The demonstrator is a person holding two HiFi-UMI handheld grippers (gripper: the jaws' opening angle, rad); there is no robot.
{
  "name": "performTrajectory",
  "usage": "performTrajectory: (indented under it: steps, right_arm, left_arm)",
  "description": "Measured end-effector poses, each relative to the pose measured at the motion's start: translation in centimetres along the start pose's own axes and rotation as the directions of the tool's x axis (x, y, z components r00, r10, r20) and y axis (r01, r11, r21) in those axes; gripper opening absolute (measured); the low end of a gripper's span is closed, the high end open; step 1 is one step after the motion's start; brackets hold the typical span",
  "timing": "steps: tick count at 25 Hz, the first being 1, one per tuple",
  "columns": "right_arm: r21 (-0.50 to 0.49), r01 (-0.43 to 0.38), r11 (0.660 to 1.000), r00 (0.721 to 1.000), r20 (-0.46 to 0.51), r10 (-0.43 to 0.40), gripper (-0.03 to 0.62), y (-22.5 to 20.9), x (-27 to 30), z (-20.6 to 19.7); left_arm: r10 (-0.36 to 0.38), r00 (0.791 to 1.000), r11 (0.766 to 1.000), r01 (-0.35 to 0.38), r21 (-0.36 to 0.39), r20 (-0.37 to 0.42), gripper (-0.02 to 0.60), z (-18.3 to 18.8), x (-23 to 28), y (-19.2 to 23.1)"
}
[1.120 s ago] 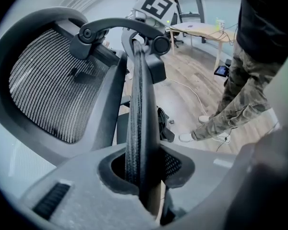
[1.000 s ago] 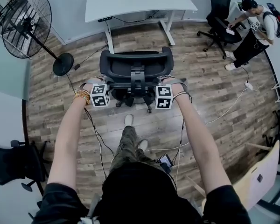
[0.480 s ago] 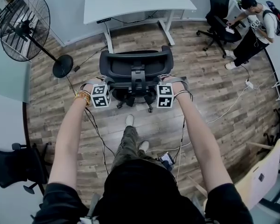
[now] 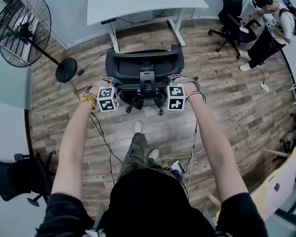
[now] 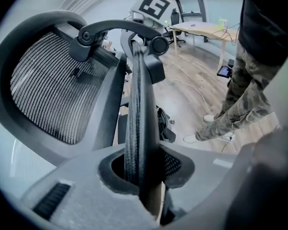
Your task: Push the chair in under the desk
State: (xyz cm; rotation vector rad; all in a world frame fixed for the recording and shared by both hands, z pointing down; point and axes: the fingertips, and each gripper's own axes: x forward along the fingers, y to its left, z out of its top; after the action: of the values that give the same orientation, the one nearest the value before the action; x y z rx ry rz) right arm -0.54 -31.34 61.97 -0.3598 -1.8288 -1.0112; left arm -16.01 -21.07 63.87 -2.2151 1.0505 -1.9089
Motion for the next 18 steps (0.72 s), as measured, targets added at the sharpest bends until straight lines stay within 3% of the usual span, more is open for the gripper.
performTrajectory:
  steps: [18]
  right_arm:
    - [0.020, -0.008, 1.000, 1.000, -0.013, 0.008, 0.071, -5.9, 2.5, -1.9]
  left_arm:
    - [0.009, 1.000, 1.000, -0.009, 0.014, 0.007, 0.084, -1.1, 2.5, 6.4]
